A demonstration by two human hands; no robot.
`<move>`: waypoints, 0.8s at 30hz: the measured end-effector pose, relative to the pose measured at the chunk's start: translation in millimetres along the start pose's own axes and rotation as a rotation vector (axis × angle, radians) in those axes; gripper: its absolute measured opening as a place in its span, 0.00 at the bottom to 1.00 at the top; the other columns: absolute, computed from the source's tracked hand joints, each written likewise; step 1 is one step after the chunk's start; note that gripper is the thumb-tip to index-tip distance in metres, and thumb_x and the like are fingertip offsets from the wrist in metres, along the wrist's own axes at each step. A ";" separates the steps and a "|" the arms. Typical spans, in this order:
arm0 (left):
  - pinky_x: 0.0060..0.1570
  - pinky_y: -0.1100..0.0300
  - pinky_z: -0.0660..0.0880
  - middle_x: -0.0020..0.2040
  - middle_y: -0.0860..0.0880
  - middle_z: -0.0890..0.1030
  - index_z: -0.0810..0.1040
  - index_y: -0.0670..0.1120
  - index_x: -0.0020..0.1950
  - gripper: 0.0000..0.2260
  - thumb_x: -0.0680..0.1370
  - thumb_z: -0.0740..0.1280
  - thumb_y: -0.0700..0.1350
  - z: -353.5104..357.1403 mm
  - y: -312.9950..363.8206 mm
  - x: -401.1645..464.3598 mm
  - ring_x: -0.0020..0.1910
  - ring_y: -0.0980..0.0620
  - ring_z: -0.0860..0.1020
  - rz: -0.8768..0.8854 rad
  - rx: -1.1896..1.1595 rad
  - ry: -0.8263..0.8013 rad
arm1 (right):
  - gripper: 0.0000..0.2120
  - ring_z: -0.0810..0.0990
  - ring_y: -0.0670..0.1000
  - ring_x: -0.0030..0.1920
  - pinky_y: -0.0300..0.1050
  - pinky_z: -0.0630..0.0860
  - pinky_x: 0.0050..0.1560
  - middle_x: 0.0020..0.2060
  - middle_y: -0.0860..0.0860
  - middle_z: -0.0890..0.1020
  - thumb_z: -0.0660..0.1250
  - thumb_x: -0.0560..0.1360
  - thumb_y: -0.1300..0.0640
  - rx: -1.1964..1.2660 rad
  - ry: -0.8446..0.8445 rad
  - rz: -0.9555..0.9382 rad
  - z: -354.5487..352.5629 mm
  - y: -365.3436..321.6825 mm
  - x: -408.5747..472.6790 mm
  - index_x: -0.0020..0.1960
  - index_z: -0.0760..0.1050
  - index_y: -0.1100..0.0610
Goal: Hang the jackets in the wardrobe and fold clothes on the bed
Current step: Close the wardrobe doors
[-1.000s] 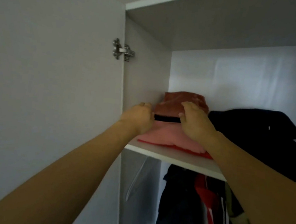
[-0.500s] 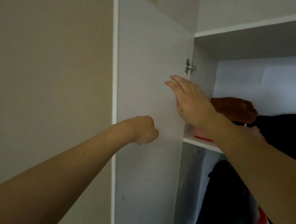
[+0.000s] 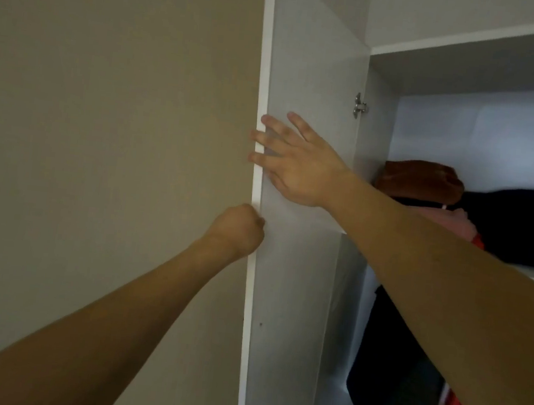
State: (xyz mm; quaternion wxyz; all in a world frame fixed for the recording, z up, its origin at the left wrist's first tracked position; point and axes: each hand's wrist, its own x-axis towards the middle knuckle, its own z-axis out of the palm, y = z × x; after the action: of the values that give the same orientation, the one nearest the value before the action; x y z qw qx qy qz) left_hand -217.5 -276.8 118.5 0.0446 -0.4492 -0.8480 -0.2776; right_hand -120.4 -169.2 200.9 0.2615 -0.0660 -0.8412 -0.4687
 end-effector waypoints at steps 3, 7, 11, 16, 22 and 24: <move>0.47 0.57 0.74 0.48 0.42 0.82 0.73 0.43 0.44 0.13 0.81 0.60 0.50 13.5 10.9 -8.0 0.49 0.41 0.80 0.125 -0.035 0.059 | 0.22 0.53 0.57 0.77 0.58 0.46 0.76 0.73 0.52 0.65 0.46 0.82 0.45 0.013 0.023 0.012 -11.4 16.3 -26.1 0.68 0.71 0.50; 0.39 0.54 0.76 0.36 0.47 0.80 0.72 0.46 0.38 0.17 0.78 0.64 0.58 42.7 49.5 -26.6 0.36 0.48 0.79 0.338 -0.172 0.071 | 0.16 0.59 0.61 0.75 0.61 0.56 0.73 0.70 0.57 0.69 0.53 0.82 0.48 0.008 0.105 0.024 -8.8 48.0 -89.9 0.62 0.73 0.54; 0.31 0.64 0.69 0.43 0.57 0.76 0.69 0.52 0.50 0.17 0.73 0.68 0.62 85.0 109.3 -25.0 0.37 0.60 0.74 0.408 -0.309 0.020 | 0.15 0.61 0.63 0.74 0.61 0.59 0.72 0.69 0.59 0.70 0.55 0.83 0.50 -0.038 0.127 0.063 -7.5 82.2 -154.3 0.61 0.74 0.57; 0.66 0.53 0.67 0.77 0.47 0.58 0.43 0.50 0.79 0.47 0.71 0.67 0.64 142.8 176.7 -10.6 0.70 0.44 0.66 0.387 -0.491 -0.130 | 0.14 0.63 0.65 0.72 0.65 0.61 0.71 0.69 0.61 0.71 0.59 0.82 0.53 -0.101 0.120 0.133 -0.7 119.3 -216.8 0.61 0.76 0.60; 0.71 0.38 0.51 0.78 0.48 0.36 0.27 0.56 0.75 0.54 0.69 0.69 0.62 213.7 253.4 0.1 0.77 0.41 0.42 0.296 -0.589 -0.095 | 0.24 0.55 0.60 0.76 0.60 0.48 0.76 0.76 0.57 0.58 0.49 0.84 0.48 -0.224 -0.087 0.263 23.4 163.1 -283.3 0.77 0.57 0.56; 0.70 0.34 0.51 0.77 0.50 0.33 0.26 0.57 0.73 0.54 0.68 0.69 0.63 231.7 280.7 5.4 0.77 0.40 0.38 0.246 -0.612 -0.077 | 0.25 0.53 0.59 0.77 0.60 0.46 0.76 0.77 0.57 0.56 0.49 0.83 0.48 -0.256 -0.147 0.300 33.9 177.5 -301.1 0.78 0.56 0.56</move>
State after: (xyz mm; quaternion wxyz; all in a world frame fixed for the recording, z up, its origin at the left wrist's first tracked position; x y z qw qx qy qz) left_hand 40.4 -30.3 46.1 -0.0914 -0.5509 -0.6657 -0.4949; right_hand 187.3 -2.9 169.3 0.2558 -0.2572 -0.7724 -0.5213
